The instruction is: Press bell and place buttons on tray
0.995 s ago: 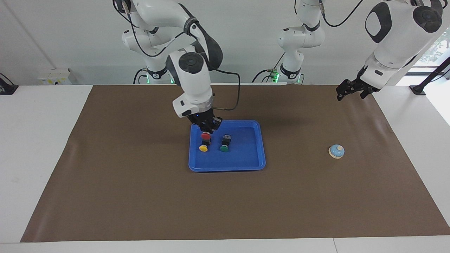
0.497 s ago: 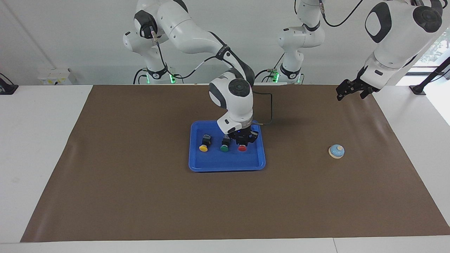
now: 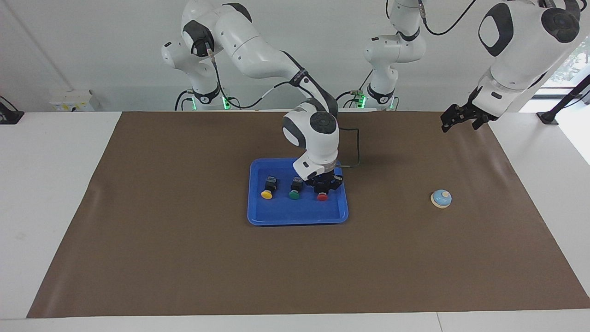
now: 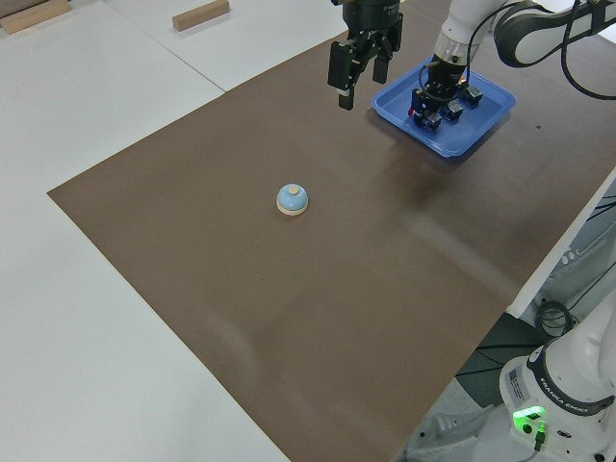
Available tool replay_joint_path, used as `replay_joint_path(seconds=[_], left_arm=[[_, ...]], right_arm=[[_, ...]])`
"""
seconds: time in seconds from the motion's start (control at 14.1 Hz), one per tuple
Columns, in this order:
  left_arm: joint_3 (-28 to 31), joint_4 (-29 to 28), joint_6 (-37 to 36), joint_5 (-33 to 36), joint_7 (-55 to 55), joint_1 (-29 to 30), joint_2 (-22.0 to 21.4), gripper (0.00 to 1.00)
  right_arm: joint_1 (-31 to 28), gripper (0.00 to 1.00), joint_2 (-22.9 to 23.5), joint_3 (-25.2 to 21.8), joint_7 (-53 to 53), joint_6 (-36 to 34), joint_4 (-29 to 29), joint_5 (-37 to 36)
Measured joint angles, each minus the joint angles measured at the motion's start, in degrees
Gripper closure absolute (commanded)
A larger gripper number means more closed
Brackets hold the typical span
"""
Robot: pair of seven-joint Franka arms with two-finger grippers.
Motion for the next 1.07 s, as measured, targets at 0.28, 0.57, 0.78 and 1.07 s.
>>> replay_joint_path(seconds=[0.28,0.57,0.78,1.07], left_arm=[[0.0,0.0,0.0,0.0,0.0,0.0,0.0,0.0],[0.0,0.0,0.0,0.0,0.0,0.0,0.0,0.0],[0.0,0.0,0.0,0.0,0.0,0.0,0.0,0.0],[0.0,0.0,0.0,0.0,0.0,0.0,0.0,0.0]], right_arm=[[-2.5,0.0,-2.2,-0.5,2.3,-3.4,0.3,0.4],[-9.9,0.0,-7.4,-0.6,1.9,-8.6,0.5,0.6],[-16.0,0.0,-10.6,-0.7,-5.3,-12.6,0.5,0.6],[-24.7,0.0,-15.2,-0.7,-21.6,-19.8,0.6,0.6]])
